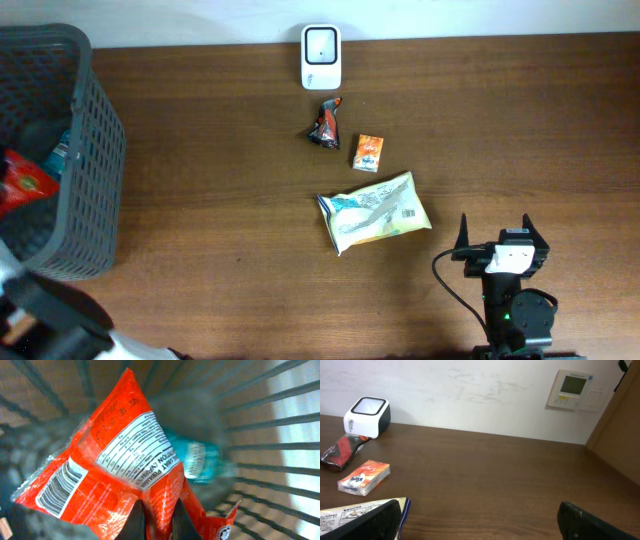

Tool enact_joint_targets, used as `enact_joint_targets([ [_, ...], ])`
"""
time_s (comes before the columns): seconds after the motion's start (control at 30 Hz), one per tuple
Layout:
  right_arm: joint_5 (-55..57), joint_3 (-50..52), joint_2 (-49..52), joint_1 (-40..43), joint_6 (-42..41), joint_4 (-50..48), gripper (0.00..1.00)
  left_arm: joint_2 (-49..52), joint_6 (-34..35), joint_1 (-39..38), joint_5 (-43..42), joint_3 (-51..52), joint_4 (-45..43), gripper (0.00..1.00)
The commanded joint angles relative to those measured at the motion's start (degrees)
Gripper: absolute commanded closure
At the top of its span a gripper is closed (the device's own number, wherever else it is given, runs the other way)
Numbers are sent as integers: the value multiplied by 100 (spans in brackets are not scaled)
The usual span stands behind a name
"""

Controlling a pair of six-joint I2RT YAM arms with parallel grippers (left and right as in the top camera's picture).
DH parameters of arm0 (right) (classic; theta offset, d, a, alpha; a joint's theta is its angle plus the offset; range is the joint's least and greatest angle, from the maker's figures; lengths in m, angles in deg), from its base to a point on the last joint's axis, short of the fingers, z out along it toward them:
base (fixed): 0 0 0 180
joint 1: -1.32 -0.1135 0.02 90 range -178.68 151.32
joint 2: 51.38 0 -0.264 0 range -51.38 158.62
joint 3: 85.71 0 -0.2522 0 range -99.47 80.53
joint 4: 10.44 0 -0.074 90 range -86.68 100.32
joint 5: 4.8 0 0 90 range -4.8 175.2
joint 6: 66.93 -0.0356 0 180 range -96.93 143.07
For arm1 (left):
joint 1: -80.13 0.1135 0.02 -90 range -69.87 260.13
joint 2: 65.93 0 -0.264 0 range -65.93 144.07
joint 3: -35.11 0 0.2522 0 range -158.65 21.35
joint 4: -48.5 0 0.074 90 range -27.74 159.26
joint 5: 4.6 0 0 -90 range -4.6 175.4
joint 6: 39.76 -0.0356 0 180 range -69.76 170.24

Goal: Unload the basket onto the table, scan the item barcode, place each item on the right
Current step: 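Carry the red bag toward the scanner and release it on the pile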

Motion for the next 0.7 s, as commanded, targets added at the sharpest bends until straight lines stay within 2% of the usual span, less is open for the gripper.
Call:
enact_joint_targets([
  [0.0,50,52,-33,-48,37,15,1,-942,-76,-190,-315,-181,-181,100],
  [0.13,50,52,-33,-48,37,15,1,-1515,-98,-586,-903,-181,-437,100],
  [0.2,50,52,-33,-48,37,15,2,-1768,-317,-1003,-1290,-181,-520,100],
  [0.43,50,52,-33,-48,37,15,2,-1821,-1707,-3176,-1438,-179,-555,100],
  [0.5,50,52,-33,-48,37,15,2,-1698,-1982,-3941,-1434,-179,-557,100],
  [0.67,50,52,-33,-48,37,15,2,-1174,-2337,-5235,-1368,-146,-535,100],
])
